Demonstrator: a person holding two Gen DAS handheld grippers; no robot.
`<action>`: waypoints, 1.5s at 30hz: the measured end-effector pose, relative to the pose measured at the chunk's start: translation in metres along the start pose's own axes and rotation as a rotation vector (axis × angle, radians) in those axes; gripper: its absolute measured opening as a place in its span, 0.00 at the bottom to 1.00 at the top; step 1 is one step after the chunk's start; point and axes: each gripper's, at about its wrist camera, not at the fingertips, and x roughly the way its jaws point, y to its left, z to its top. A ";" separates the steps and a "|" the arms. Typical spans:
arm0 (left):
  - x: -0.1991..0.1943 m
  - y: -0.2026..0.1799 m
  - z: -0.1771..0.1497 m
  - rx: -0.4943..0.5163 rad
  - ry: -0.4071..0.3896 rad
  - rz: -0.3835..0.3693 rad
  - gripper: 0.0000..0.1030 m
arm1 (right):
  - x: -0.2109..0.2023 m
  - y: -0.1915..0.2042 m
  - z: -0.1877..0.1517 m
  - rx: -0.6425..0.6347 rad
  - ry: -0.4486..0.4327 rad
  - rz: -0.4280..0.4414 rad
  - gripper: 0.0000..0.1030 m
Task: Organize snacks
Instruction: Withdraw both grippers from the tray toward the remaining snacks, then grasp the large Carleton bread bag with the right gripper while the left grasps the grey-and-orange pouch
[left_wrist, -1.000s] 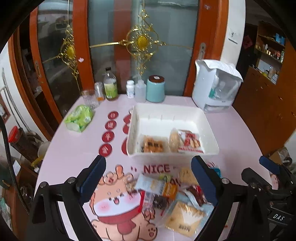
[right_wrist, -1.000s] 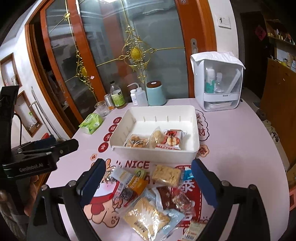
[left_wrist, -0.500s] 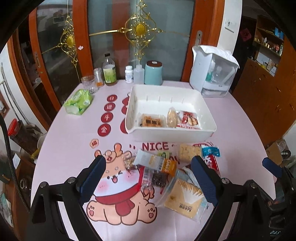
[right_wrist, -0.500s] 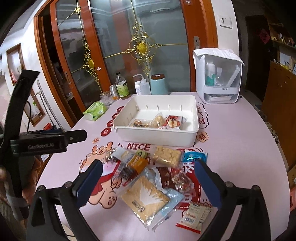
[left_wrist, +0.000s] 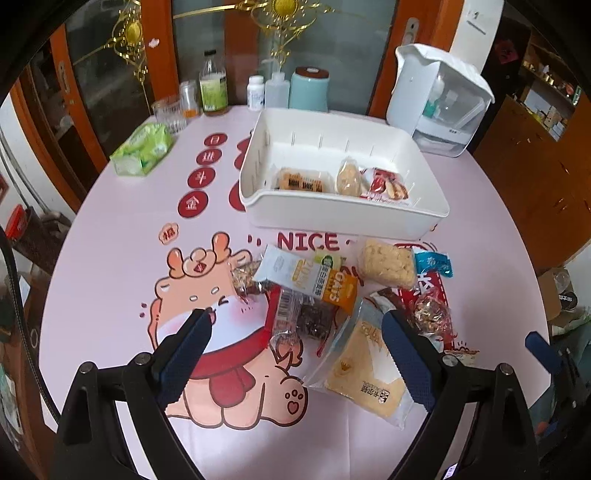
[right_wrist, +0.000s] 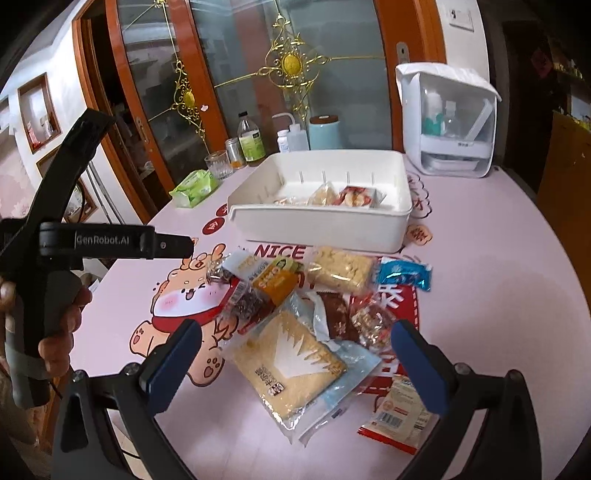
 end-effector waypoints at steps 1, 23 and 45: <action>0.005 0.001 -0.001 -0.008 0.012 -0.007 0.90 | 0.005 0.000 -0.002 -0.005 0.013 0.005 1.00; 0.128 0.019 0.021 -0.269 0.253 -0.013 0.90 | 0.122 0.022 -0.040 -0.391 0.307 0.093 1.00; 0.213 0.008 0.039 -0.560 0.440 0.083 0.79 | 0.139 0.027 -0.059 -0.486 0.396 0.079 0.90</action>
